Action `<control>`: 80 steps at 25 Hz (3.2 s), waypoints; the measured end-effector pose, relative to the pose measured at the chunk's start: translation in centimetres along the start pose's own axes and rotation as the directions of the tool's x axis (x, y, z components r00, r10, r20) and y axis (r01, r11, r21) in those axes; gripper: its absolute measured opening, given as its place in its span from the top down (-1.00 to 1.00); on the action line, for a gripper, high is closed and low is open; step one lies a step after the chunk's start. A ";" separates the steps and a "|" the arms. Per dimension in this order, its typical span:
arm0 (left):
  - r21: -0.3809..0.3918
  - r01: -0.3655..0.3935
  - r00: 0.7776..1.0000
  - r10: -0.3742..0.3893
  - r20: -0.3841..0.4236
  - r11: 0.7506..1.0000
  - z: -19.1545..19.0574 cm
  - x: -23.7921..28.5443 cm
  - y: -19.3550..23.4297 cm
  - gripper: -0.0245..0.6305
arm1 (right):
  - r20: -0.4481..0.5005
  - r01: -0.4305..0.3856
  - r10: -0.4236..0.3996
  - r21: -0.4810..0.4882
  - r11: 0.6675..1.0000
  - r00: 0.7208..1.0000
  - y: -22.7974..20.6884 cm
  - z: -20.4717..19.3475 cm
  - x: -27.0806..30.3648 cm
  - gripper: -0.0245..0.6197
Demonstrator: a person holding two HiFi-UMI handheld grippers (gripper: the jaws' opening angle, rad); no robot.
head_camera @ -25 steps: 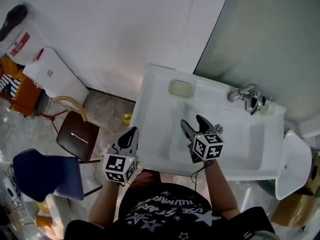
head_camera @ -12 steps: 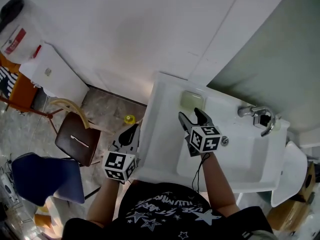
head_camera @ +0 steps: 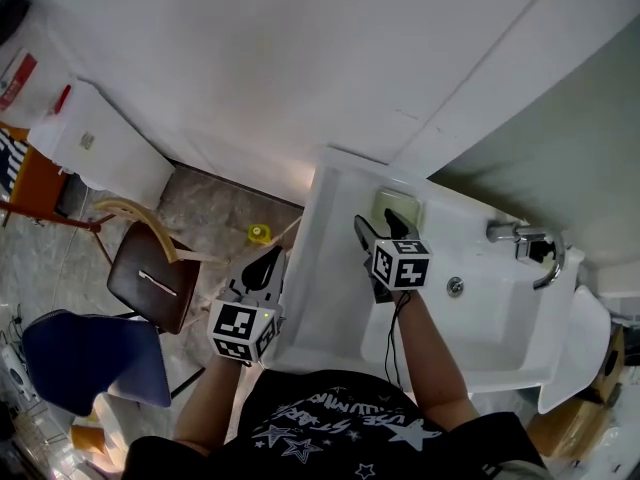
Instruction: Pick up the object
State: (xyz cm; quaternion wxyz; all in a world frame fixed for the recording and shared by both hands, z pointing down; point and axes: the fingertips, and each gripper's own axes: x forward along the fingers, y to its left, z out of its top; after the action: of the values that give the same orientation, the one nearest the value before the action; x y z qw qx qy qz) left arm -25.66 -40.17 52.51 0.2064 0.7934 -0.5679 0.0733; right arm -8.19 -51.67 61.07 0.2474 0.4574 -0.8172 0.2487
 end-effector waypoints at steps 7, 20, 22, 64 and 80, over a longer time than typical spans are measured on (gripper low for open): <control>-0.011 0.003 1.000 -0.003 -0.021 1.000 -1.0 0.9 1.0 0.87 | -0.069 0.041 -0.040 0.007 0.999 0.997 -1.0 -1.8 2.1 0.20; -0.023 0.006 0.999 -0.007 -0.049 1.000 -2.2 1.7 1.2 0.87 | -0.122 0.125 -0.141 -0.130 0.984 0.982 -1.6 -2.9 3.7 0.47; -0.014 0.004 0.999 -0.004 -0.044 1.000 -2.2 1.7 1.3 0.87 | -0.125 0.144 -0.164 -0.160 0.977 0.978 -1.5 -2.9 3.8 0.55; 0.092 0.018 0.997 -0.024 0.074 0.996 -1.5 -10.6 -15.4 0.87 | 0.126 0.090 -0.062 -0.225 0.970 0.990 0.1 -3.6 -19.1 0.79; 0.143 0.001 0.996 -0.014 0.088 0.990 -7.5 -19.0 -26.9 0.87 | 0.184 0.046 -0.008 -0.207 0.977 0.983 -0.8 -12.3 -33.5 0.79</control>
State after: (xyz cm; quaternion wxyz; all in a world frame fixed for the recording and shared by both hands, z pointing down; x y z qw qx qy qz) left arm -6.23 -13.29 46.00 0.1236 0.8108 -0.5669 0.0775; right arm 10.06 -23.32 49.34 0.2219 0.4606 -0.8517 0.1147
